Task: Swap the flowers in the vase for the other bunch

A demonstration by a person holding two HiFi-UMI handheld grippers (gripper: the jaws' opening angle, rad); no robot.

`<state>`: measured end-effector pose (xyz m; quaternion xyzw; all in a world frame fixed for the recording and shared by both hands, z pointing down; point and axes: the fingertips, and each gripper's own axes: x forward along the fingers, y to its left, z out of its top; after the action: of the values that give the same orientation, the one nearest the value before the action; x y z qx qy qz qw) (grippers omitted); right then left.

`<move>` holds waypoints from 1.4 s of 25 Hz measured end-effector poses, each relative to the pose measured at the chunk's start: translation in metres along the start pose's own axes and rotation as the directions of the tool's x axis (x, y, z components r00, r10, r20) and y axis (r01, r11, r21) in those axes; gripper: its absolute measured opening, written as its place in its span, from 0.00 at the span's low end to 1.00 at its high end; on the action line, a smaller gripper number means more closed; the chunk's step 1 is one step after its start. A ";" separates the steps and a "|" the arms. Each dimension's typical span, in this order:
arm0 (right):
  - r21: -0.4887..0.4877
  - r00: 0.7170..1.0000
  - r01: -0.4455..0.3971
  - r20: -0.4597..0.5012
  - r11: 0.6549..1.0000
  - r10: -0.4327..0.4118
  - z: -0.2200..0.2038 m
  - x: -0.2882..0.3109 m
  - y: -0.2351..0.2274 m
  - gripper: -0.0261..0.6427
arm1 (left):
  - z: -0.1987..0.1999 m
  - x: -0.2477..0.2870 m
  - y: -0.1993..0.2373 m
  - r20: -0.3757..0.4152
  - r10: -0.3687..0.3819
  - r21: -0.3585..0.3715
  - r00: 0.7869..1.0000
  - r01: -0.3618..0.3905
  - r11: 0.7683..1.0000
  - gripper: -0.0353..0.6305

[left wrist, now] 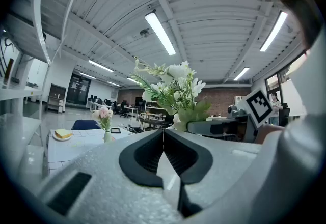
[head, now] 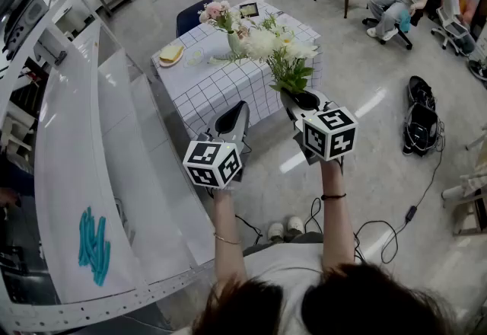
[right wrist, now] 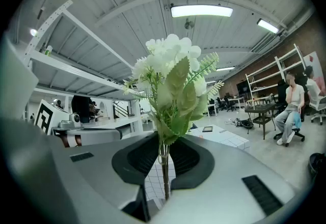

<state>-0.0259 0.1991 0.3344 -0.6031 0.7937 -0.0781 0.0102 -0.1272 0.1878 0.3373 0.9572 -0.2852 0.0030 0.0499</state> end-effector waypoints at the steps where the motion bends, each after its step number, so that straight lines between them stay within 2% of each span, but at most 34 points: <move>1: 0.000 1.000 -0.001 0.001 1.000 0.001 0.001 0.000 0.000 0.14 | 0.000 0.000 0.000 0.000 0.001 -0.001 1.000 -0.001 1.000 0.07; 23: 0.016 0.999 -0.039 0.024 0.999 0.039 0.006 0.005 -0.018 0.14 | -0.003 0.016 0.000 -0.005 0.028 -0.005 1.000 -0.028 1.000 0.07; 35: 0.047 0.998 -0.067 0.007 0.997 0.067 -0.002 0.010 -0.030 0.14 | -0.012 0.020 0.002 -0.008 0.076 -0.037 0.997 -0.076 0.996 0.07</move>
<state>0.0002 0.1817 0.3412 -0.5758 0.8115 -0.0949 0.0291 -0.1114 0.1770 0.3501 0.9445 -0.3213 0.0027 0.0686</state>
